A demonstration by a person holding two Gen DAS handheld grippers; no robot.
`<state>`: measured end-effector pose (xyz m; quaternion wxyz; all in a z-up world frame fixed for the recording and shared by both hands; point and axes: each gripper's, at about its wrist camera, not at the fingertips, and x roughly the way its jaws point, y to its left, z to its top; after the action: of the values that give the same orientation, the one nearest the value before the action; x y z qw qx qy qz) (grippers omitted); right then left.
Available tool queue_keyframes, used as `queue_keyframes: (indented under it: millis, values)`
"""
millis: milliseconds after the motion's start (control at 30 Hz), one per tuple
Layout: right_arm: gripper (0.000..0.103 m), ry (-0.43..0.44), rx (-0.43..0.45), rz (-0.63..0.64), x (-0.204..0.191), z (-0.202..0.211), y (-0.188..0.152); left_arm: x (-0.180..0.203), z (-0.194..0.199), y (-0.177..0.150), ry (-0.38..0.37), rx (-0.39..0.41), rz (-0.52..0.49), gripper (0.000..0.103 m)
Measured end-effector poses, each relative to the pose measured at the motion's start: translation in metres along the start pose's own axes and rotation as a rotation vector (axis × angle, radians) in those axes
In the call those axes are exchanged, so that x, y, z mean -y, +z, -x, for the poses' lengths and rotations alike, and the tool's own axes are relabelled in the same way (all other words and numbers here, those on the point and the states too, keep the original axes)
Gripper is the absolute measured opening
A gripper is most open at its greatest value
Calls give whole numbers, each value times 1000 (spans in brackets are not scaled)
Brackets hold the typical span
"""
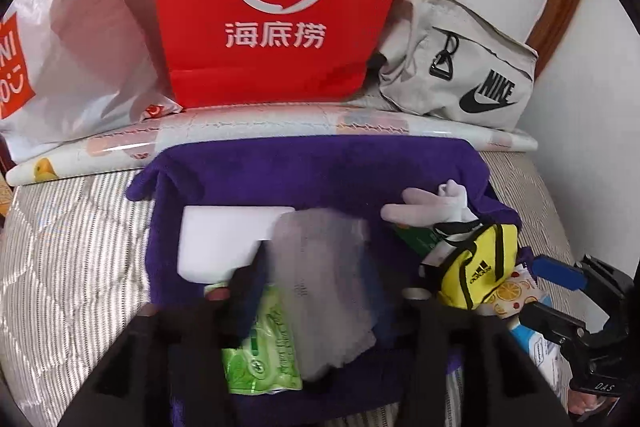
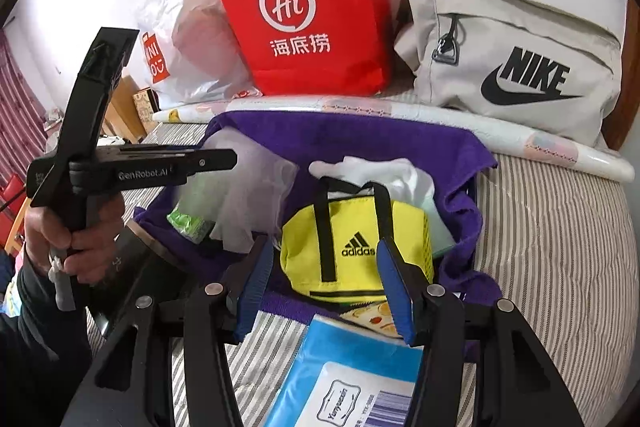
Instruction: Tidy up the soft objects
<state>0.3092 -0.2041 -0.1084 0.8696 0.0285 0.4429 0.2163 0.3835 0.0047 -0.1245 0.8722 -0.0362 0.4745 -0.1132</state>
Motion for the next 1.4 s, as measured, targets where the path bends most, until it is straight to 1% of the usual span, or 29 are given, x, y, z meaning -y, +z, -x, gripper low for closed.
queue_keyframes:
  millis: [33, 233, 333, 400, 433, 533, 700, 833, 900, 933, 967, 1033, 1100, 1167, 1233, 1333, 1400]
  values:
    - [54, -1, 0, -4, 0, 0, -1, -2, 2, 0, 19, 5, 5, 69]
    - [54, -4, 3, -23, 0, 6, -4, -10, 9, -2, 113, 4, -5, 70]
    - [54, -34, 6, -18, -2, 12, -6, -13, 16, -7, 162, 6, -14, 70]
    - [60, -60, -5, -20, -4, 15, -7, -14, 23, -12, 171, 6, -15, 70]
    - [61, -71, -16, -31, -3, 17, -8, -14, 27, -14, 178, 4, -18, 70]
    - [61, -91, -33, -49, -5, 23, -11, -12, 41, -21, 194, 14, -21, 70]
    - [63, -176, -45, -55, -16, 41, -18, -4, 75, -38, 185, 38, -14, 70]
    - [64, -188, -49, -91, -23, 60, -26, 7, 105, -55, 186, 71, -15, 70]
    - [69, -210, -51, -104, -28, 70, -32, 13, 120, -64, 190, 92, -18, 72]
    - [76, -230, -53, -105, -30, 75, -35, 16, 129, -70, 195, 105, -21, 77]
    - [81, -250, -53, -107, -33, 80, -38, 19, 136, -74, 202, 117, -22, 79]
    - [82, -267, -40, -115, -38, 94, -45, 25, 151, -84, 207, 142, -26, 79]
    - [83, -257, -28, -120, -44, 107, -52, 32, 168, -95, 199, 161, -29, 82]
    - [90, -248, -6, -129, -50, 123, -60, 39, 183, -107, 194, 179, -28, 87]
    - [94, -250, 19, -125, -56, 137, -66, 45, 194, -117, 196, 189, -29, 89]
    - [98, -279, 65, -109, -69, 158, -77, 57, 214, -136, 209, 206, -37, 89]
    - [98, -275, 88, -107, -77, 173, -87, 64, 226, -150, 208, 215, -41, 89]
